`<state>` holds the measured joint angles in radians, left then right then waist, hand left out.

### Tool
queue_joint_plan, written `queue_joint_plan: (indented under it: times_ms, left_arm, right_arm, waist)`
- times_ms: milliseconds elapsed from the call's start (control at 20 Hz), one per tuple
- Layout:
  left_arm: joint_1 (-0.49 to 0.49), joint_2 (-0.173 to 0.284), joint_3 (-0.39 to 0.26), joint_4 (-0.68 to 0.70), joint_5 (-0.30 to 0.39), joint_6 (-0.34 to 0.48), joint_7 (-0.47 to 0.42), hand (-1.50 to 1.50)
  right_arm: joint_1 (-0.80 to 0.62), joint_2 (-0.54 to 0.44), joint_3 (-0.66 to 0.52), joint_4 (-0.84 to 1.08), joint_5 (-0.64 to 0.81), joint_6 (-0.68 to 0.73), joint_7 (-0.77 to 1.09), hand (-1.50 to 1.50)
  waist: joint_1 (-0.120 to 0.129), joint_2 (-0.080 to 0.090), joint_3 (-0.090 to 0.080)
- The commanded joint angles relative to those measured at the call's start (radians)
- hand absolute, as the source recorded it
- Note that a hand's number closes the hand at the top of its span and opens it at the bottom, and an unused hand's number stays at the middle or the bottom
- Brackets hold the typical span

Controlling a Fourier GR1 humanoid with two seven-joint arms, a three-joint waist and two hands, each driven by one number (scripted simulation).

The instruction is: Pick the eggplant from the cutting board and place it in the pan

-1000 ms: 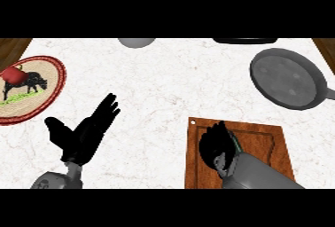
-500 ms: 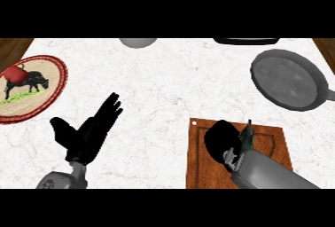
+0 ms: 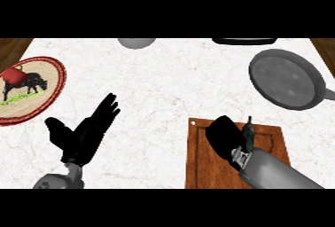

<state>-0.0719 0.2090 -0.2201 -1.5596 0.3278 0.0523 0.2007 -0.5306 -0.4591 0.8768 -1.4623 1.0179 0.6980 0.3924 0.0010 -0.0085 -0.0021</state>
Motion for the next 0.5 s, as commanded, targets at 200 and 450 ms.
queue_joint_plan:
  times_ms: [200,450]
  left_arm:
    - [0.037,-0.003,0.012,-0.027,-0.003,0.025,0.003,0.0]
    - [0.015,0.005,0.039,0.002,0.015,0.005,-0.004,0.0]
  right_arm:
    - [0.262,0.054,-0.275,-0.224,-0.096,-0.385,0.117,1.5]
    - [0.324,0.006,-0.369,-0.423,-0.031,-0.622,0.101,1.5]
  waist:
    - [-0.062,-0.006,0.006]
    - [-0.058,-0.003,0.004]
